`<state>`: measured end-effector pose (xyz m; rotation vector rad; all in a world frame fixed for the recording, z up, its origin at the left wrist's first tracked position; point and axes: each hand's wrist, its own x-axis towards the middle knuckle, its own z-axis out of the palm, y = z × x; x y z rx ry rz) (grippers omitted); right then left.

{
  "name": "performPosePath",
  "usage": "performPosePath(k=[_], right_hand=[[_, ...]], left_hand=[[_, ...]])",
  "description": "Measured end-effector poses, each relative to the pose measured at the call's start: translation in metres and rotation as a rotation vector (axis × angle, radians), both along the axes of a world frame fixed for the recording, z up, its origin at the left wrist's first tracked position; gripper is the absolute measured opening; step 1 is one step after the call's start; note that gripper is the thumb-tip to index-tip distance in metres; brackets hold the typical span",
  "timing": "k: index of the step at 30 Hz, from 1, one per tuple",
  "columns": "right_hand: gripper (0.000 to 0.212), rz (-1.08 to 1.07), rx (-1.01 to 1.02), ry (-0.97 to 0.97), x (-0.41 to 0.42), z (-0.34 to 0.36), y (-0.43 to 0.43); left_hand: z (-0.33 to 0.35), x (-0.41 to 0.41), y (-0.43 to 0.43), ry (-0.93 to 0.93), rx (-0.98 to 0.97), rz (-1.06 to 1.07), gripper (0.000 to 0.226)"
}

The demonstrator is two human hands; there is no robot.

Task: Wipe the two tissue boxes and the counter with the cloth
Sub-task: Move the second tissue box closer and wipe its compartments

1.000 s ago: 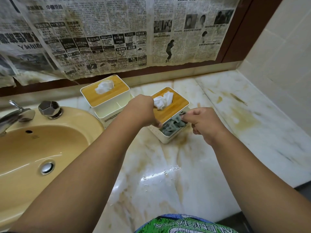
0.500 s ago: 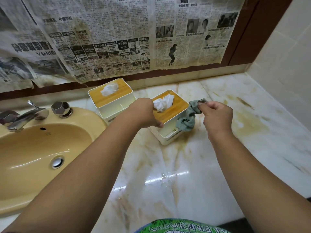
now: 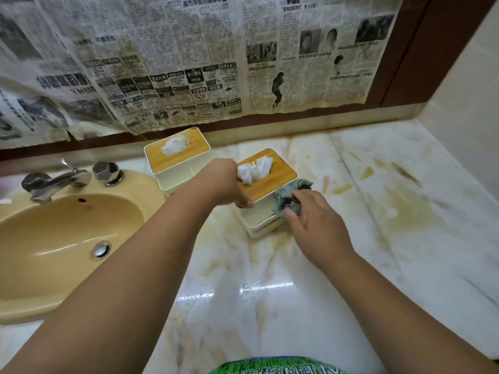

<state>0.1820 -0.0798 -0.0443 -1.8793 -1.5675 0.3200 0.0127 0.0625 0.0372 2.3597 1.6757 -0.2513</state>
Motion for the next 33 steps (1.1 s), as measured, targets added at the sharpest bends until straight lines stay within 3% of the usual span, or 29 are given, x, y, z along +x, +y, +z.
performPosePath(k=[2,4,8,13,16,19,23,28,33], right_hand=[[0.062,0.090,-0.084,-0.038,-0.003,-0.002,-0.006],[0.068,0.117,-0.125,-0.048,-0.004,-0.005,-0.008],[0.057,0.135,-0.115,-0.091,-0.001,-0.010,-0.006],[0.059,0.209,-0.162,-0.200,0.010,-0.009,0.000],[0.054,0.250,-0.175,-0.277,0.016,-0.006,0.008],[0.043,0.274,-0.181,-0.318,0.021,-0.001,0.016],[0.039,0.332,-0.241,-0.363,0.027,0.008,0.025],[0.034,0.336,-0.322,-0.339,0.032,0.010,0.034],[0.030,0.360,-0.333,-0.332,0.035,0.002,0.041]], left_hand=[[0.001,0.002,0.000,0.012,0.003,0.016,0.072],[0.001,0.003,-0.001,0.020,0.007,0.034,0.075],[-0.003,0.001,-0.002,0.000,-0.001,0.065,0.082],[-0.006,-0.002,-0.007,-0.090,-0.039,0.100,0.114],[-0.006,0.002,-0.008,-0.104,-0.037,0.109,0.120],[-0.012,0.015,-0.010,-0.236,0.062,0.121,0.112],[-0.034,0.034,-0.001,-0.406,0.222,0.138,0.086],[-0.049,0.045,0.013,-0.378,0.302,0.104,0.063],[-0.053,0.047,0.024,-0.375,0.333,0.057,0.055]])
